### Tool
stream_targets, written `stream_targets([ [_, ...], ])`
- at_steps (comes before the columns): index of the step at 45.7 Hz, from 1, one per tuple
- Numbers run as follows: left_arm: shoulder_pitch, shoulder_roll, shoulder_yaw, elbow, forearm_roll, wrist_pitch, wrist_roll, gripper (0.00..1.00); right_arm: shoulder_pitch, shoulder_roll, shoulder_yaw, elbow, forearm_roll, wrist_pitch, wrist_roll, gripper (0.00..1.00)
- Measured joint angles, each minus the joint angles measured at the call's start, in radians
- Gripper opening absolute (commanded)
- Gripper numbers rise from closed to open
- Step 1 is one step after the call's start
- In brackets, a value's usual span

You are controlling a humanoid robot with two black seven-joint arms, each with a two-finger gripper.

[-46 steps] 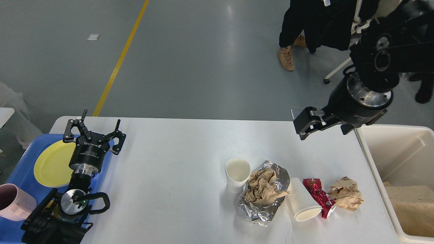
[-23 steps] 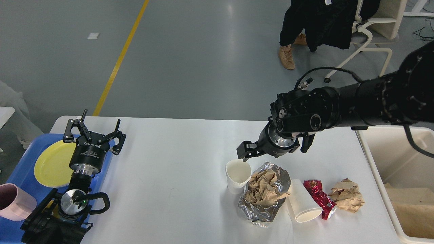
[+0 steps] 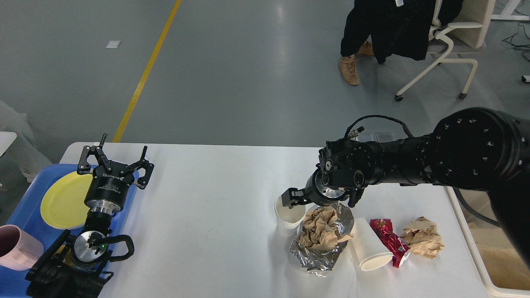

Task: Tidy desktop
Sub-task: 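Lower the right gripper onto the white paper cup and grasp it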

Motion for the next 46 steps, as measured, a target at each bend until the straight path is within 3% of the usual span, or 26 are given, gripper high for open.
stream_targets([
  [5, 0.0, 0.0, 0.0, 0.0, 0.0, 0.0, 0.0, 0.96, -0.051, 0.025, 0.0, -0.046, -0.005, -0.031, 0.0, 0.82],
  [12, 0.0, 0.0, 0.0, 0.0, 0.0, 0.0, 0.0, 0.96, -0.096, 0.032, -0.002, -0.081, -0.013, -0.045, 0.0, 0.31],
  [18, 0.0, 0.0, 0.0, 0.0, 0.0, 0.0, 0.0, 0.96, -0.1, 0.034, -0.004, -0.082, -0.014, -0.051, 0.0, 0.0],
  [46, 0.0, 0.0, 0.0, 0.001, 0.0, 0.0, 0.001, 0.96, -0.086, 0.025, -0.002, -0.073, -0.008, -0.05, -0.066, 0.0],
])
